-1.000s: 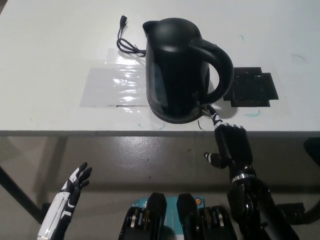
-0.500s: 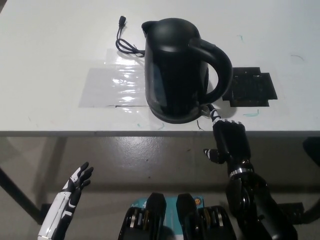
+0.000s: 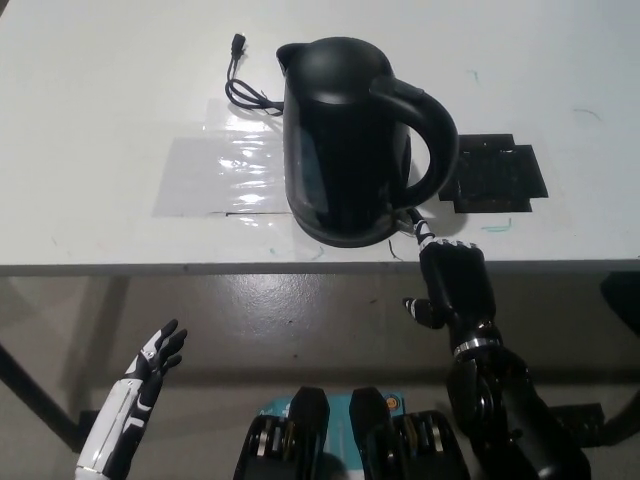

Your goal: A kettle is kept at the center of the table close to the robot and the robot uses its right index finger to press downwards on the transparent start boiling button

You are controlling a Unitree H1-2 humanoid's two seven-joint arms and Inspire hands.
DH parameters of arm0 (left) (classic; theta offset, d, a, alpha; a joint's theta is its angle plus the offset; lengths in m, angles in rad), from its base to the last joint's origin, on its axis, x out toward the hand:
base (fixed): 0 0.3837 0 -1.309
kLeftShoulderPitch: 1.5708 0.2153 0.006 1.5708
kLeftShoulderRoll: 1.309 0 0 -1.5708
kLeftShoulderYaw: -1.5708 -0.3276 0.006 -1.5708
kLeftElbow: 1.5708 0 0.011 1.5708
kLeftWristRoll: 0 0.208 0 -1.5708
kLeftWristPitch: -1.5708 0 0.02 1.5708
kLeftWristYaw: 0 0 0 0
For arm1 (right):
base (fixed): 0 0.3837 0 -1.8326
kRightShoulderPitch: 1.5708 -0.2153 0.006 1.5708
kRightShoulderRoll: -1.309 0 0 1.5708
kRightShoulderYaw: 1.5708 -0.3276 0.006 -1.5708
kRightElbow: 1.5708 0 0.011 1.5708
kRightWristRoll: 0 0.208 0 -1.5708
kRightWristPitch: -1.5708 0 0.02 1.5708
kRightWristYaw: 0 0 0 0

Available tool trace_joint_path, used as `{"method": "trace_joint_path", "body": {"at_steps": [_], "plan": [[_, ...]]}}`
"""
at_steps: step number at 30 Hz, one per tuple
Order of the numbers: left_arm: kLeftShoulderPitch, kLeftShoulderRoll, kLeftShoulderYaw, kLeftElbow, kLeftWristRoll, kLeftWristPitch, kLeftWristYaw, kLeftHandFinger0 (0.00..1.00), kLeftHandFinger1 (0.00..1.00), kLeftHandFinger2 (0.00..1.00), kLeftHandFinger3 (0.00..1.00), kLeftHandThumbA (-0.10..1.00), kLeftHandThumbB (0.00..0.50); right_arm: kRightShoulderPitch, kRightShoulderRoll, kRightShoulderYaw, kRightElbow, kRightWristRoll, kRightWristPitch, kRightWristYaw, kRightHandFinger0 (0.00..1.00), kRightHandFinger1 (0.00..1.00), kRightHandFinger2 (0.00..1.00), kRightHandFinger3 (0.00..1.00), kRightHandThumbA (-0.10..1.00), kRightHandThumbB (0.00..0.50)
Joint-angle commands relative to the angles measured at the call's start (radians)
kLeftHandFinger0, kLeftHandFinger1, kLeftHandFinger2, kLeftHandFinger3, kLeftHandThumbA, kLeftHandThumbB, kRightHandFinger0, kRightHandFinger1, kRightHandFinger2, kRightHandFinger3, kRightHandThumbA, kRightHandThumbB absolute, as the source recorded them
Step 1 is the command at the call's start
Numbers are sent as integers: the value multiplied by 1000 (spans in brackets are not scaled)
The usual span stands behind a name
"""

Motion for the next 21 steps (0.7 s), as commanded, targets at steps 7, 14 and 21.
{"method": "trace_joint_path", "body": {"at_steps": [7,14,21], "plan": [[-13,14,-2,-29,-11,-30,-14,1000,1000,1000,1000,1000,360,-20,2,55,3,-2,44,66,0,0,0,1000,1000,235],[-6,13,-4,-35,-10,-24,-14,1000,1000,1000,1000,1000,360,0,1,85,-18,6,77,112,0,0,0,1000,1000,258],[-2,15,-7,-31,-7,-33,-16,1000,1000,1000,1000,1000,356,36,-15,94,-109,11,93,124,0,0,0,1000,1000,245]]}}
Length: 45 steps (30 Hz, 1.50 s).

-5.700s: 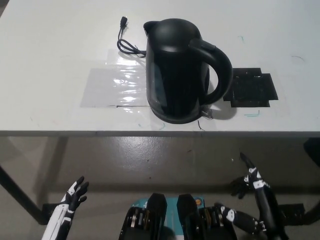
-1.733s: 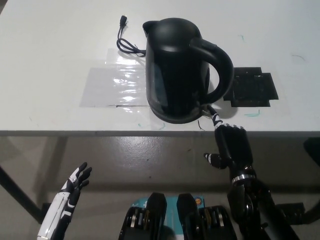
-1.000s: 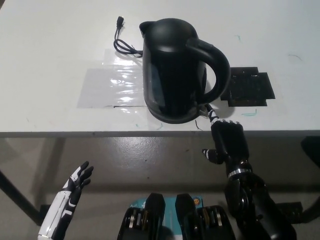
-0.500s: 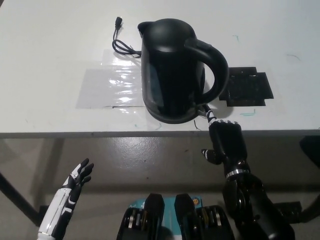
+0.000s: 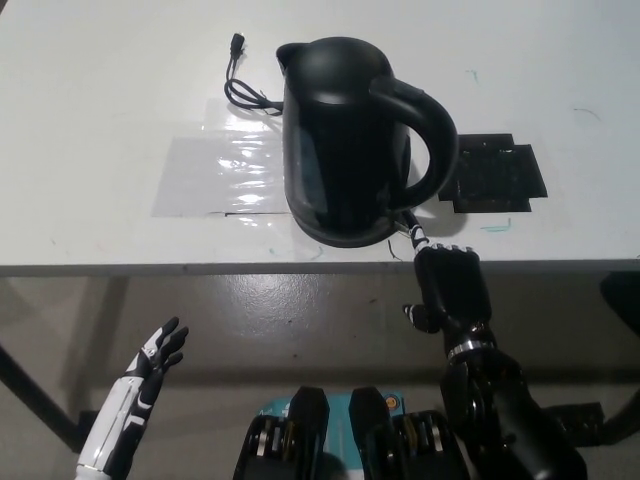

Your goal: A kettle is kept at the center of the table close to the robot and the robot uses its right index finger to press downwards on the transparent start boiling button

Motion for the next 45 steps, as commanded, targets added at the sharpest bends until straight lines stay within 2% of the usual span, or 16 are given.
{"method": "trace_joint_path", "body": {"at_steps": [1,15,17,20,26,27,28,29,30,31,32,33,34,35,38,45], "plan": [[1,15,-4,-33,-3,-32,-15,1000,1000,1000,1000,1000,354,31,-3,23,-72,14,15,81,0,0,0,1000,1000,247],[6,14,1,-21,-15,-43,-20,1000,1000,1000,1000,1000,344,197,-38,-24,-554,29,-94,-7,0,0,0,1000,1000,238],[8,12,2,-20,-9,-46,-18,1000,1000,1000,1000,1000,344,219,-35,-33,-617,34,-100,-2,0,0,2,1000,1000,255],[8,12,-2,-18,-2,-49,-19,1000,1000,1000,1000,1000,343,264,-36,-43,-723,36,-100,19,0,0,105,1000,1000,262],[8,11,0,-20,-8,-44,-20,1000,1000,1000,1000,1000,347,331,-38,-55,-830,75,-150,27,0,0,143,1000,1000,262],[2,11,-1,-19,-8,-44,-21,1000,1000,1000,1000,1000,346,355,-46,-65,-853,132,-216,0,0,15,184,1000,1000,243],[-2,12,-1,-18,-6,-44,-21,1000,1000,1000,1000,1000,345,372,-55,-72,-863,165,-260,-11,18,74,302,1000,1000,240],[-4,13,-1,-18,-4,-44,-21,1000,1000,1000,1000,1000,344,387,-64,-77,-870,188,-297,-18,4,80,293,1000,1000,238],[-3,14,0,-17,-7,-43,-22,1000,1000,1000,1000,1000,343,403,-78,-80,-874,212,-335,-25,118,199,449,1000,1000,246],[-4,14,2,-18,-9,-41,-21,1000,1000,1000,1000,1000,351,432,-99,-86,-873,276,-396,-20,573,682,838,1000,1000,261],[-4,15,3,-19,-9,-40,-21,1000,1000,1000,1000,1000,346,438,-104,-86,-867,294,-418,-21,756,851,1000,1000,1000,271],[-2,15,4,-21,-10,-40,-21,1000,1000,1000,1000,1000,340,456,-121,-89,-848,330,-477,-33,946,1000,1000,1000,1000,276],[-1,15,3,-21,-15,-41,-24,1000,1000,1000,1000,1000,334,478,-144,-99,-810,342,-552,-71,1000,1000,1000,1000,1000,280],[-1,14,2,-21,-18,-40,-25,1000,1000,1000,1000,1000,334,491,-155,-115,-771,335,-601,-111,1000,1000,1000,1000,1000,290],[-1,10,2,-17,-19,-43,-24,1000,1000,1000,1000,1000,341,522,-163,-149,-705,343,-669,-168,1000,1000,1000,1000,1000,295],[1,8,2,-14,-11,-48,-18,1000,1000,1000,1000,1000,340,521,-215,-84,-566,405,-684,-324,1000,1000,1000,1000,1000,298]]}}
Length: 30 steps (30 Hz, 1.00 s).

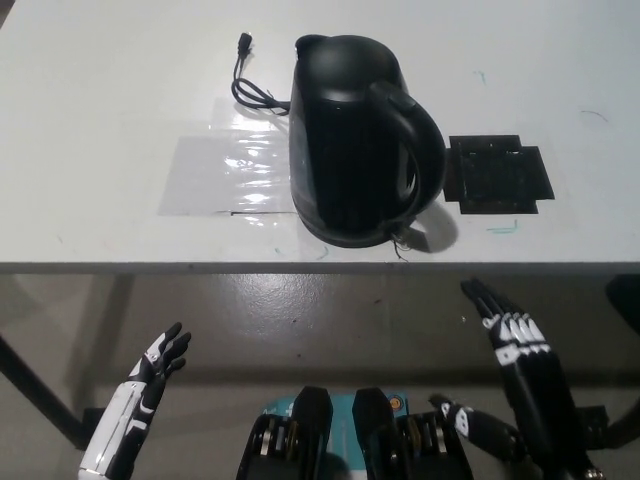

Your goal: A kettle is kept at the center of the table close to the robot and the robot uses its right index finger to press downwards on the transparent start boiling button

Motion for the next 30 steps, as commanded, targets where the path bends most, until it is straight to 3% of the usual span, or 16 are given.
{"method": "trace_joint_path", "body": {"at_steps": [1,11,19,26,29,30], "plan": [[-4,10,2,-26,-10,-42,-6,1000,1000,1000,1000,1000,341,-2,-60,19,119,169,-292,-303,1000,1000,1000,1000,1000,287],[-7,9,2,-3,-13,-56,-7,1000,1000,1000,1000,1000,346,-55,-55,68,296,263,-292,-357,1000,1000,1000,1000,1000,329],[-6,7,1,3,-3,-50,-3,1000,1000,1000,1000,1000,352,-87,-85,148,338,260,-292,-420,1000,1000,1000,1000,1000,292],[-6,7,-1,5,-3,-50,-5,1000,1000,1000,1000,1000,342,-116,-96,171,342,272,-292,-430,1000,1000,1000,1000,1000,299],[13,3,-5,11,-4,-58,-6,1000,1000,1000,1000,1000,350,-105,-86,160,340,300,-292,-401,1000,1000,1000,1000,1000,340],[18,0,-7,11,-7,-56,-6,1000,1000,1000,1000,1000,364,-104,-84,160,339,313,-292,-395,1000,1000,1000,1000,1000,333]]}}
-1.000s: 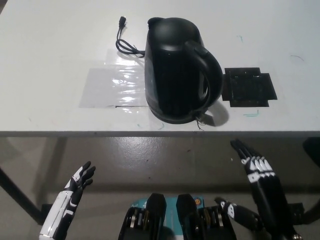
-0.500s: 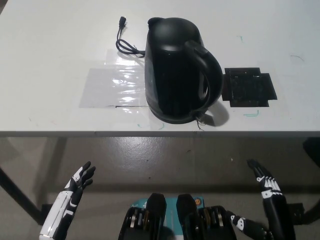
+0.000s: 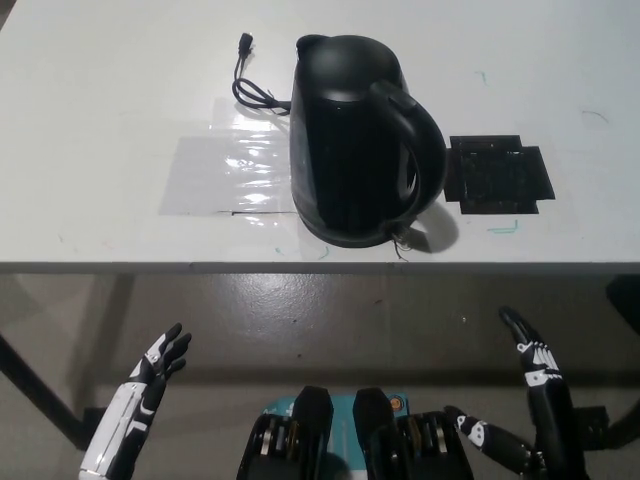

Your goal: A kettle is kept at the center of the table close to the robot and the robot uses its right index finger to press downwards on the transparent start boiling button

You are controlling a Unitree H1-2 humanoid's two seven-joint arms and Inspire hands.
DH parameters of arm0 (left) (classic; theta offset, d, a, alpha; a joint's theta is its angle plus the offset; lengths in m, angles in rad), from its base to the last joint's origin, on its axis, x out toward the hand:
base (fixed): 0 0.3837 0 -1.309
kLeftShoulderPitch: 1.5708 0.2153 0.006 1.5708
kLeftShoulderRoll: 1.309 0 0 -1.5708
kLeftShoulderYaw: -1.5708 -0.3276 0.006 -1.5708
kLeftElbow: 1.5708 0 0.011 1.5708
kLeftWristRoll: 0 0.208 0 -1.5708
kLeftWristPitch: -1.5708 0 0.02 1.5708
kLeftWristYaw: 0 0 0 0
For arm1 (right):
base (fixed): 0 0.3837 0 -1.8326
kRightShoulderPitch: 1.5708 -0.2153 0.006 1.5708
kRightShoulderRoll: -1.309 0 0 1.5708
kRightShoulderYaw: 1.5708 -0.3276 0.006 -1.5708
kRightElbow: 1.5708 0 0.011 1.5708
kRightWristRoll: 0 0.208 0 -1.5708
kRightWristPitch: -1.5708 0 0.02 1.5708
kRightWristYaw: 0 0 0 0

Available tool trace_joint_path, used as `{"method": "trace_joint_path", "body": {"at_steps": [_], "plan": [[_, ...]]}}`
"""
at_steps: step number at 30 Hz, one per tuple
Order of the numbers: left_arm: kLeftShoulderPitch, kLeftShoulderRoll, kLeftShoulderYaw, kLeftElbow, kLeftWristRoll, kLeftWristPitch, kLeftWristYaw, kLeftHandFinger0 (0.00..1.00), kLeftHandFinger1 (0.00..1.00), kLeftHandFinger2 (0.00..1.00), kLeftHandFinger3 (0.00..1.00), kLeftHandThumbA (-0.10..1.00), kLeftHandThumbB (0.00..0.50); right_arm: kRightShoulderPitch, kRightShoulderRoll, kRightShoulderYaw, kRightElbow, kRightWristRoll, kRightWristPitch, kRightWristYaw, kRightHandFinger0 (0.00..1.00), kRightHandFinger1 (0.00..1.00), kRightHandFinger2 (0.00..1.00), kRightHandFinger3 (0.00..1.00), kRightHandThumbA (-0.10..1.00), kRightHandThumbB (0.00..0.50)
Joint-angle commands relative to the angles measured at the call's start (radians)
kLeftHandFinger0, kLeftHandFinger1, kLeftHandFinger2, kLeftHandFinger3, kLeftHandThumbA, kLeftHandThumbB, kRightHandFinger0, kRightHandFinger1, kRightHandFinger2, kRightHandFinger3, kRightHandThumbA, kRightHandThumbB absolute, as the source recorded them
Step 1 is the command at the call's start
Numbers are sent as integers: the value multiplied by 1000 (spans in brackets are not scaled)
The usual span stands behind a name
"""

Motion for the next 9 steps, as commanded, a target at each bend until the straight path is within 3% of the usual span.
{"method": "trace_joint_path", "body": {"at_steps": [1,9], "plan": [[13,0,-6,0,-10,-40,-6,1000,1000,1000,1000,1000,360,-19,-1,-6,-5,66,-55,-14,1000,1000,1000,1000,1000,334],[9,3,-8,5,6,-32,-4,1000,1000,1000,1000,1000,372,-15,-1,-13,7,85,-55,13,1000,1000,1000,1000,1000,336]]}}
